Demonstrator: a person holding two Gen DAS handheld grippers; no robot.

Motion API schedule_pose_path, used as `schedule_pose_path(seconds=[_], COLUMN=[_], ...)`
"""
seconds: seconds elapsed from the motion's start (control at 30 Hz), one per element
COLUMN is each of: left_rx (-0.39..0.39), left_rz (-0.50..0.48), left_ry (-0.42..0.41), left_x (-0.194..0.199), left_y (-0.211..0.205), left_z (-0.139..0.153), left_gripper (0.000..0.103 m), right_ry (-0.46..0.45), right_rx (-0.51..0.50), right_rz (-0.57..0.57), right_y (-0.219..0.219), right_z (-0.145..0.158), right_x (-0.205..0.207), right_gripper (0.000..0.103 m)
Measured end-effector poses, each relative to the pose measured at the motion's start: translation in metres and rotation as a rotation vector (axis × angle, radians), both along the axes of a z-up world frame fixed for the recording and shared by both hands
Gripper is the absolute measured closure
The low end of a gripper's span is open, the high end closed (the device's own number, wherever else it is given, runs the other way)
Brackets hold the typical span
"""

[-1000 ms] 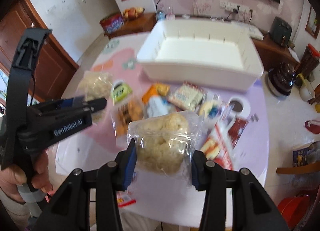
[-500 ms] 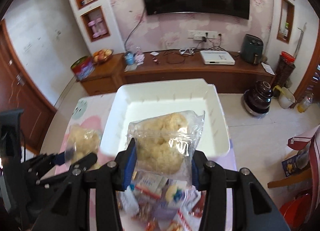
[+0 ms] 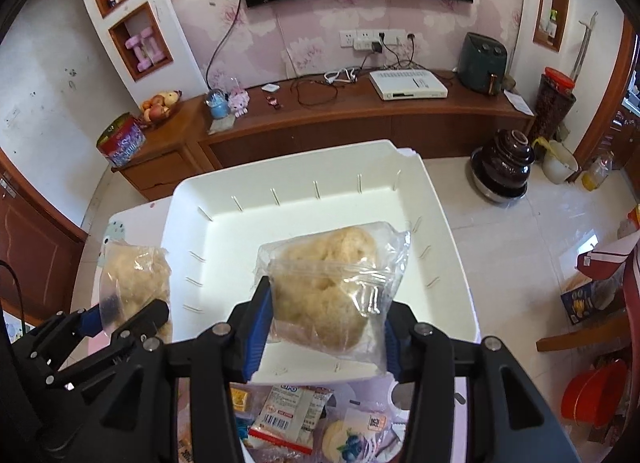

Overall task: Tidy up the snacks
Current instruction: 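Carry both cracker bags into the white tray and open both grippers, then withdraw both grippers from the tray back toward the snacks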

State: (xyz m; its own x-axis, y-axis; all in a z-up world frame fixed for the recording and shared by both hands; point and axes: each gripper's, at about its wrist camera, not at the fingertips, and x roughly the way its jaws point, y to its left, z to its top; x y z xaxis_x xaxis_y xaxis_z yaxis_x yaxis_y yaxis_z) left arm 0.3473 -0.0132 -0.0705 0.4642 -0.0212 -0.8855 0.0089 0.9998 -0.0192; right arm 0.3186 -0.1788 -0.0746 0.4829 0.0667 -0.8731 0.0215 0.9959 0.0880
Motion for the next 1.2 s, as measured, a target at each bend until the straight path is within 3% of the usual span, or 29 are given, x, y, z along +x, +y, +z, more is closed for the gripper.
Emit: schedule_pose_path(seconds=[0.03,0.07,0.1,0.27,0.67,1.2], left_rx=[-0.007,-0.013,-0.015,-0.007,-0.009,-0.014], left_rz=[0.0,0.006,0.015,0.024,0.056,0.094], left_ry=[-0.005,-0.017,-0.035,-0.052,-0.088,-0.177], left_x=[0.0,0.0,-0.002,-0.007,-0.034,-0.098], left_y=[0.001,0.002,0.003,0.008,0.019,0.021], left_z=[0.0,0.001,0.002,0.007,0.033,0.087], left_gripper=[0.038,0.019,0.011,0.01,0.01,0.01], right_ry=[0.008,0.017,0.024,0.015,-0.026,-0.115], right_rx=[0.007,0.016,0.025,0.025,0.025,-0.056], right_rz=[-0.007,-0.009,-0.012,-0.021,0.014,0.086], right_y=[-0.001,-0.002,-0.002,-0.003,0.002,0.014], right_z=[-0.003,-0.005,-0.007,-0.002,0.029,0.081], right_x=[0.002,0.003,0.003,-0.003,-0.023,-0.074], right_gripper=[0.054,0.053,0.052,0.043,0.043,0.043])
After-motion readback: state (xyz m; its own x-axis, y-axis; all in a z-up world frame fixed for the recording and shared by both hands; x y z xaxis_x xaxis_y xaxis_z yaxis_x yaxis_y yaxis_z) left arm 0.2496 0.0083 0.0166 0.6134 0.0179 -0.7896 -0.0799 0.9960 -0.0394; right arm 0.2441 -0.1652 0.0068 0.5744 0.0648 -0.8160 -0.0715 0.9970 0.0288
